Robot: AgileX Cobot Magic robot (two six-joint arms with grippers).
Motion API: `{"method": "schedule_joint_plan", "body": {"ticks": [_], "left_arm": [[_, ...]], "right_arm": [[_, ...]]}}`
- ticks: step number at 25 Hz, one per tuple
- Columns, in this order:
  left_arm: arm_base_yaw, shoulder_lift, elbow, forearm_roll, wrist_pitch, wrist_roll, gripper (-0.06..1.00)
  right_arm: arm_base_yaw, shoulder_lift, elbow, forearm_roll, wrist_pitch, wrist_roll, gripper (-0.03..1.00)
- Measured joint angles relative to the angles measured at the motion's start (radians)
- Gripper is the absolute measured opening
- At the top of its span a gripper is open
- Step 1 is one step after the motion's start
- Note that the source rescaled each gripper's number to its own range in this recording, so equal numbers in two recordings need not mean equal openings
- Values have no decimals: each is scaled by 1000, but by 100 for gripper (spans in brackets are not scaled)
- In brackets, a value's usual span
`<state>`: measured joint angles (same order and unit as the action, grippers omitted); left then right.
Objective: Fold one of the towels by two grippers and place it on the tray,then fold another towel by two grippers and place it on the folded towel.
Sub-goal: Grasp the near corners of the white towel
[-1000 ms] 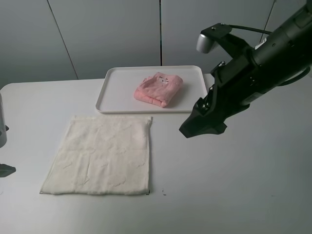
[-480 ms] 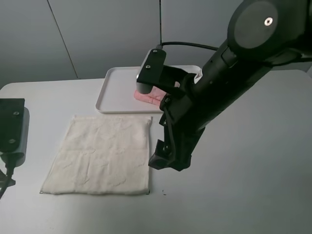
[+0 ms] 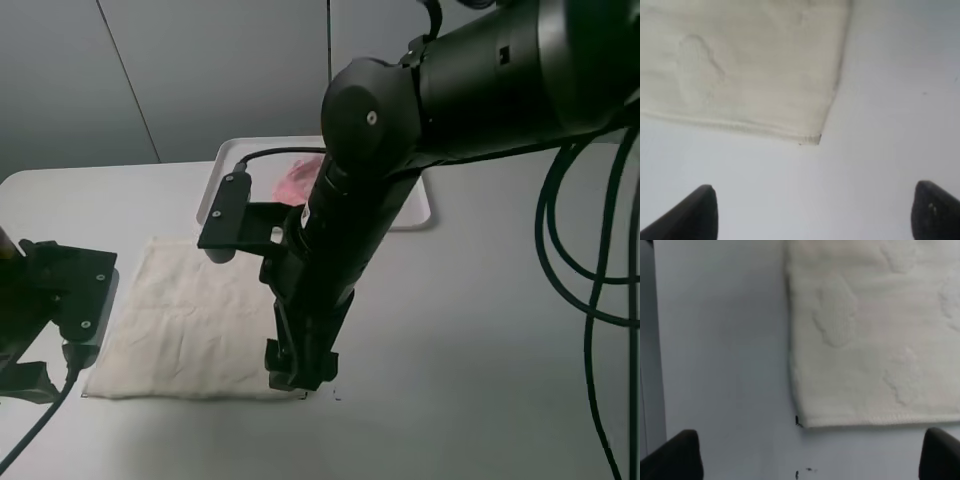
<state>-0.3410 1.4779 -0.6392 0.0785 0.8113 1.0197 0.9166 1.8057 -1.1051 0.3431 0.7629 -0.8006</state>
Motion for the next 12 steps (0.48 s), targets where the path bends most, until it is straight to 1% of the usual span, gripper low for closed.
{"method": "schedule_joint_plan", "body": {"ticks": [2, 6, 12], "left_arm": [[0, 38, 0, 0, -23, 0, 99], [0, 99, 0, -16, -53, 23, 99], [0, 156, 34, -26, -103, 64, 99]], "right_arm": [[6, 26, -4, -19, 2, 19, 93], [12, 63, -5, -24, 0, 27, 93], [72, 113, -42, -46, -2, 30, 93]]}}
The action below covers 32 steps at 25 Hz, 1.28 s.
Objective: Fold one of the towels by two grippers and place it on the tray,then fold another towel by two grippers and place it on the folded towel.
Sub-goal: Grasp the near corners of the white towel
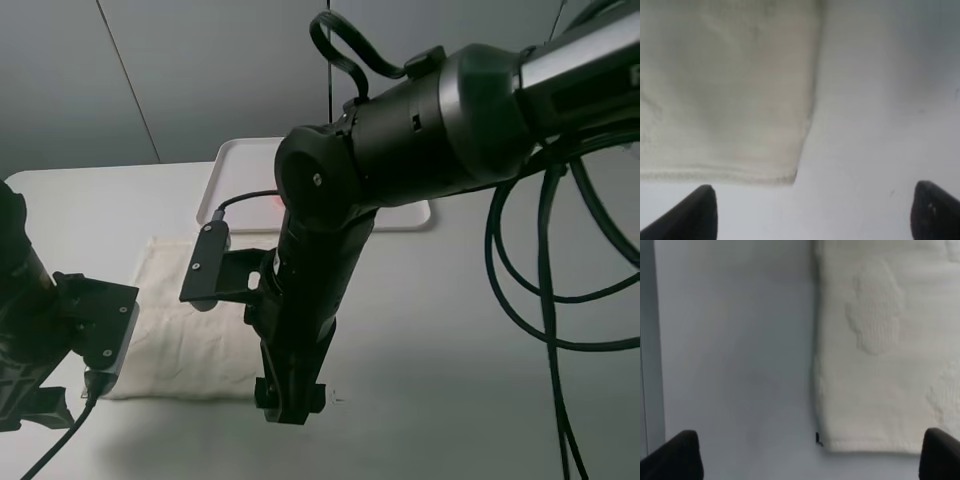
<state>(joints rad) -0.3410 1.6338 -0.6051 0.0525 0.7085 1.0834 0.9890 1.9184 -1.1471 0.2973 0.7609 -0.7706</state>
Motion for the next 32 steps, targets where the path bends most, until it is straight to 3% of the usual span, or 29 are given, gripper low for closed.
{"method": "schedule_joint_plan", "body": {"ticks": [10, 24, 32], "left_arm": [[0, 67, 31, -2, -101, 16, 99], [0, 119, 25, -2, -104, 17, 99], [0, 119, 25, -2, -102, 17, 99]], "right_arm": [[16, 75, -40, -26, 0, 26, 93], [41, 80, -44, -60, 4, 26, 93], [56, 80, -46, -107, 4, 89, 93]]}}
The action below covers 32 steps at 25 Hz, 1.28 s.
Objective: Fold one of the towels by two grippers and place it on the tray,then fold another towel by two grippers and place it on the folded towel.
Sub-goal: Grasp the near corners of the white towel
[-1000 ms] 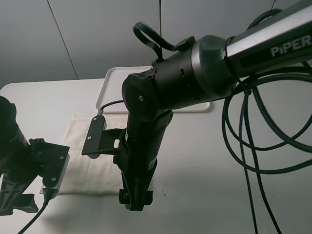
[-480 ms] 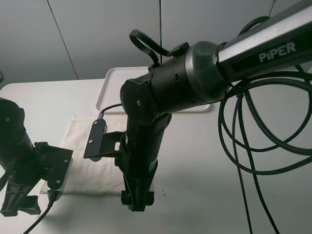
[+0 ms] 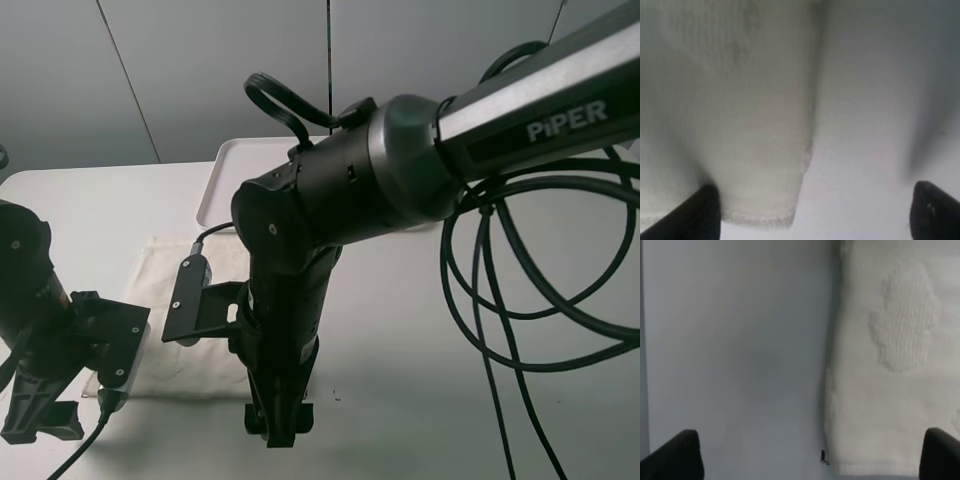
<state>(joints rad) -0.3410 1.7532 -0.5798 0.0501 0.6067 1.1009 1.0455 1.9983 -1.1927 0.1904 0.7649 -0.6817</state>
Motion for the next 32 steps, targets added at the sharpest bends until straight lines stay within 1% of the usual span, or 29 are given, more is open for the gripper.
{"method": "schedule_joint_plan", "body": {"ticks": [6, 14, 16, 19, 24, 30, 32], "left_arm": [[0, 0, 0, 0, 0, 0, 99], [0, 0, -2, 0, 2, 0, 99], [0, 0, -2, 0, 2, 0, 99], [0, 0, -2, 2, 2, 0, 99], [0, 0, -2, 2, 2, 0, 99], [0, 0, -2, 2, 2, 0, 99], [0, 0, -2, 2, 2, 0, 99]], "right_arm": [[0, 49, -20, -100, 26, 80, 93], [0, 116, -31, -104, 44, 103, 93], [0, 116, -34, -106, 44, 105, 91], [0, 120, -36, -111, 32, 105, 85], [0, 136, -44, -131, 25, 112, 66], [0, 141, -50, -146, 19, 151, 60], [0, 141, -50, -156, 11, 157, 51]]}}
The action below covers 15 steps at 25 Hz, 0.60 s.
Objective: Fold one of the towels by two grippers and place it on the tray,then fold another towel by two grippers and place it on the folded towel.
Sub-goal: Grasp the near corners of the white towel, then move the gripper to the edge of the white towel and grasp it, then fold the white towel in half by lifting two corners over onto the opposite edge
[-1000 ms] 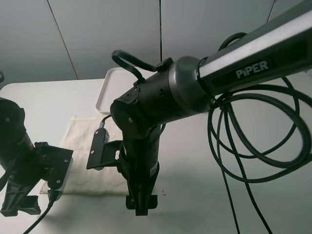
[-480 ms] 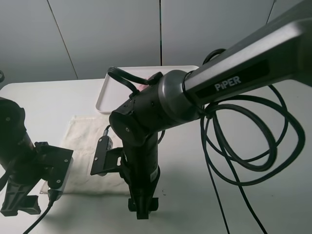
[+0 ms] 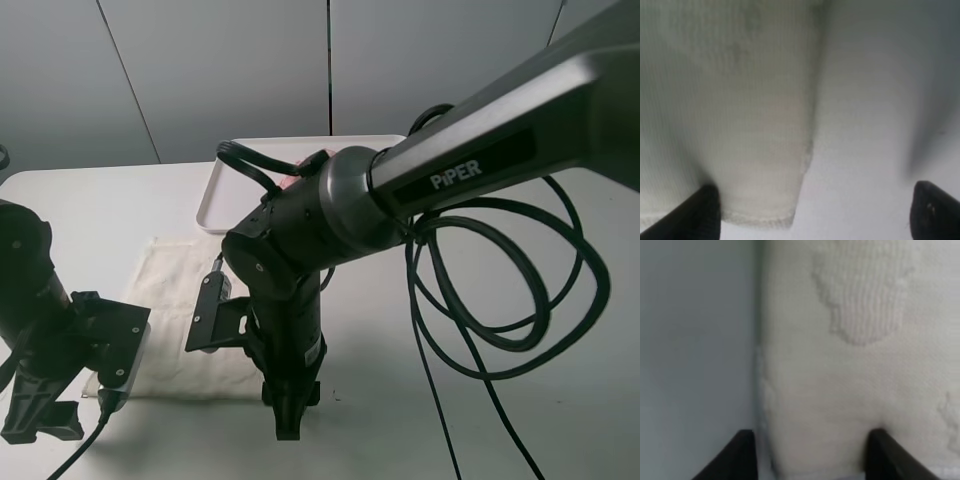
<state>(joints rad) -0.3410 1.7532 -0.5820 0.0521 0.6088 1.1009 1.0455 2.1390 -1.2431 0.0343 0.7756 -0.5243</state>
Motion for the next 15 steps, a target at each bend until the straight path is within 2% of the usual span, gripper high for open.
{"method": "schedule_joint_plan", "body": {"ticks": [5, 11, 13, 15], "left_arm": [[0, 0, 0, 0, 0, 0, 99], [0, 0, 0, 0, -4, -2, 97], [0, 1, 0, 4, -17, -2, 87], [2, 2, 0, 14, -42, -2, 68]], "right_arm": [[0, 2, 0, -34, -12, 8, 2], [0, 2, 0, -34, -12, 9, 0], [0, 2, 0, -34, -12, 9, 0], [0, 2, 0, -34, -12, 9, 0]]}}
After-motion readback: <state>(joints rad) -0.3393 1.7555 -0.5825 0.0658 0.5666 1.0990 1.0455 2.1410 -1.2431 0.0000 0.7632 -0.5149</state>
